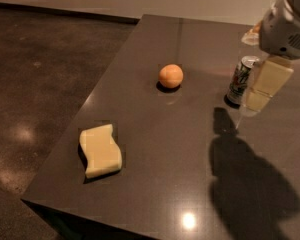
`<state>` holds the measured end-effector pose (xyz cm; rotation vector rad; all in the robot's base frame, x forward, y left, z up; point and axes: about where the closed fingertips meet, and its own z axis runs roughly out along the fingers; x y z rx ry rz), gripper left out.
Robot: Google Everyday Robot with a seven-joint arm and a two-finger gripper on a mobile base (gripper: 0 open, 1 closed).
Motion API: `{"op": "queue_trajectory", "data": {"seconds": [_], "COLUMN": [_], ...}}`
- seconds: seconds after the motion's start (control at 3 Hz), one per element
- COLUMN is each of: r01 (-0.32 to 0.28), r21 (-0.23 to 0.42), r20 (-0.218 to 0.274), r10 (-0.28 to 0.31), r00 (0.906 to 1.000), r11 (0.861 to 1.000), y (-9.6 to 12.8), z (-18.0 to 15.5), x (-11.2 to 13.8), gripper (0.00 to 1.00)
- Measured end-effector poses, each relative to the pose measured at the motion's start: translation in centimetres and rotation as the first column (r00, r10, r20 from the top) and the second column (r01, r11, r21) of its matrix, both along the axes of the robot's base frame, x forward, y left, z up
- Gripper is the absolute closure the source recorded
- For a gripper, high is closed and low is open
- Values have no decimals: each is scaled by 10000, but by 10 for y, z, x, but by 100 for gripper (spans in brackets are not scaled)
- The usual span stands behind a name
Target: Move orange near 7up can
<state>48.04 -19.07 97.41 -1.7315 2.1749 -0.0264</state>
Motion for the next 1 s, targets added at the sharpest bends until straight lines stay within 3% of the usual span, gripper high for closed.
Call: {"op": "queue_trajectory", "data": {"seconds": [0.33, 1.0], "r01": [-207, -449], "r21": [115, 109], "r20": [35, -432], "r10": [206, 454], "r00": [9998, 9980], "r11": [9997, 9989], "y": [11, 39], "z": [-2, -34], "x": [20, 101], "gripper": [0, 0]}}
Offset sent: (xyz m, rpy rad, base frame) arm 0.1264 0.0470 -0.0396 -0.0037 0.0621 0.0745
